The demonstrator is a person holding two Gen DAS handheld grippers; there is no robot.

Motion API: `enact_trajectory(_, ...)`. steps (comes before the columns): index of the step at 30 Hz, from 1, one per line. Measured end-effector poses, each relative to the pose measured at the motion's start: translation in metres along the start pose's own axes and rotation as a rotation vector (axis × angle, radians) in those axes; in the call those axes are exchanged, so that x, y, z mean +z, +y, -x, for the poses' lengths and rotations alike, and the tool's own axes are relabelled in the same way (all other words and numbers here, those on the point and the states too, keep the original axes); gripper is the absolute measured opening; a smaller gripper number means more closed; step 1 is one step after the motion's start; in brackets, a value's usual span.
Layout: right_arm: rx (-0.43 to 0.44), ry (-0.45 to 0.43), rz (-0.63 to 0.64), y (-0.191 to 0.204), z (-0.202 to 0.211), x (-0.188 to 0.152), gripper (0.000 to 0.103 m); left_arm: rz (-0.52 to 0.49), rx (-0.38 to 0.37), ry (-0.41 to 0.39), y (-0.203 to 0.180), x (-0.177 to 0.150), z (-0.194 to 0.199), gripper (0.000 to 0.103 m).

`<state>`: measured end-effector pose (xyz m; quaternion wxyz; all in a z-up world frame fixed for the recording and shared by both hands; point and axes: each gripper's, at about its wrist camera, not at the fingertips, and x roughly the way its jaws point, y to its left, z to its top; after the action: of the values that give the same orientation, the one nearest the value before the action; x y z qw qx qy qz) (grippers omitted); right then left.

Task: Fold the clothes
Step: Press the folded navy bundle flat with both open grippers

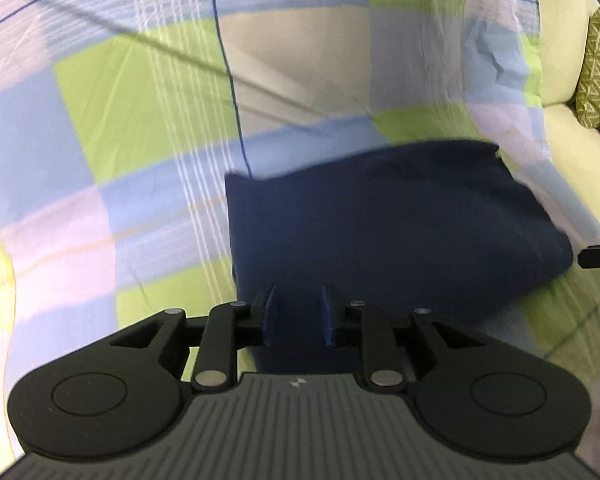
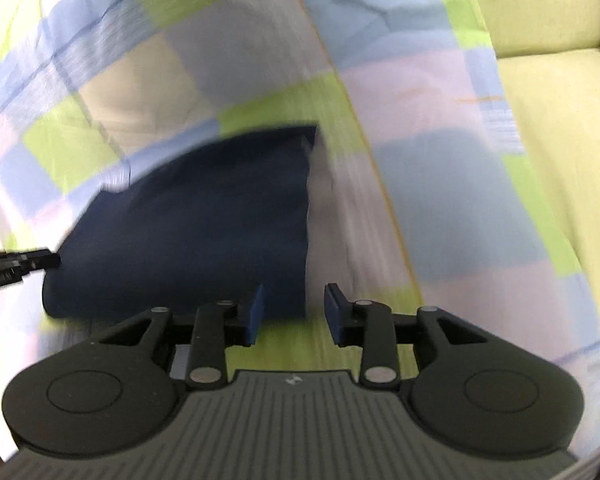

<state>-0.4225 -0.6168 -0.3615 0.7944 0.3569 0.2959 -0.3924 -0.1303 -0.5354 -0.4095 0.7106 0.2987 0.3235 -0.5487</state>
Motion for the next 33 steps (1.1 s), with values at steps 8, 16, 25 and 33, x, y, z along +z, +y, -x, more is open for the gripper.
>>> enact_trajectory(8, -0.105, -0.119, 0.02, 0.003, -0.025, -0.001, 0.008, -0.016, 0.064, -0.012, -0.011, -0.003, -0.022, 0.032)
enact_trajectory(16, -0.129, -0.143, 0.13, 0.016, -0.004, 0.034, 0.011, -0.022, 0.056, -0.01, -0.011, 0.005, 0.013, 0.035)
enact_trajectory(25, -0.137, -0.089, 0.265, 0.06, -0.042, -0.011, 0.012, -0.089, 0.092, -0.011, -0.013, -0.01, -0.029, 0.051)
enact_trajectory(33, -0.137, -0.169, 0.291, 0.061, -0.006, 0.022, 0.015, -0.18, 0.034, -0.042, -0.013, 0.033, -0.016, 0.049)
